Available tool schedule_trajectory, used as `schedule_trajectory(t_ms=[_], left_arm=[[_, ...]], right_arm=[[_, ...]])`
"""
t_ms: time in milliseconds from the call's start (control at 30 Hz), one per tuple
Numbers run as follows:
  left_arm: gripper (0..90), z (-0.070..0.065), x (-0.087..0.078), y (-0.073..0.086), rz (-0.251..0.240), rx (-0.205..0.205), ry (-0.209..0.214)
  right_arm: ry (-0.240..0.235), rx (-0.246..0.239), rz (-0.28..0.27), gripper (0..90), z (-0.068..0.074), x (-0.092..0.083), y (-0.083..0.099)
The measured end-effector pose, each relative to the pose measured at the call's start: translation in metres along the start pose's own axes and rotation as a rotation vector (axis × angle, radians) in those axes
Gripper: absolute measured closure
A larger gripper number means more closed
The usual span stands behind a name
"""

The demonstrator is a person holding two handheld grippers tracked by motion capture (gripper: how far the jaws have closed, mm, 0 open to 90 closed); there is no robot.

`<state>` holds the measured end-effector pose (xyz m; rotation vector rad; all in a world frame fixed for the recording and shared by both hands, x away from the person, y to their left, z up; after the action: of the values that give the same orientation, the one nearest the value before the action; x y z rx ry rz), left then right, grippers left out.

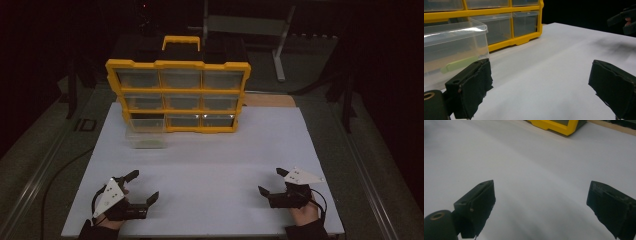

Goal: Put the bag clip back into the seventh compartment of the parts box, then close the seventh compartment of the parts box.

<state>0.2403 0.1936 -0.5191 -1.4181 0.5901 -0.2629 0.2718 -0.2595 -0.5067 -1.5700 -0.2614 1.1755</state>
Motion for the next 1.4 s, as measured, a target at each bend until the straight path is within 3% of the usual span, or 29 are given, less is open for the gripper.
schedule_trajectory(t_ms=[33, 67, 233, 633, 1400], left_arm=[[4.7, 0.0004, 0.0002, 0.0002, 0.0, -0.001, 0.001], [4.7, 0.0004, 0.0003, 0.0003, 0.001, 0.0, 0.001], [4.7, 0.0001, -0.0004, 0.0001, -0.001, -0.001, 0.002], [4.7, 0.0005, -0.0001, 0.0007, 0.003, -0.001, 0.003], [4.7, 0.001, -0.0012, -0.0003, 0.002, -0.008, -0.001]], right_arm=[[0.006, -0.004, -0.006, 8.3, 0.0004, -0.0001, 0.0008], [0.045, -0.024, -0.016, 8.3, -0.0001, 0.0003, 0.0018], [0.062, -0.021, -0.043, 8.3, -0.0011, 0.001, 0.0005], [0.049, -0.014, -0.015, 8.3, 0.0006, 0.0073, 0.0027], [0.037, -0.02, -0.018, 8.3, 0.0014, 0.0059, 0.0022]])
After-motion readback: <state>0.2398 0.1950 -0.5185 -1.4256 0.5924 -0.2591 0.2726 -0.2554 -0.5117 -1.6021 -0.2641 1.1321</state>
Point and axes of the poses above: each handheld gripper's, and its own axes: x roughly forward along the jaws, y roughly out of its underside, z roughly to its left, the point moved 4 cm from there along x, roughly forward along the jaws, and after that the axes turned 11 degrees about -y, right-handed, at the moved point
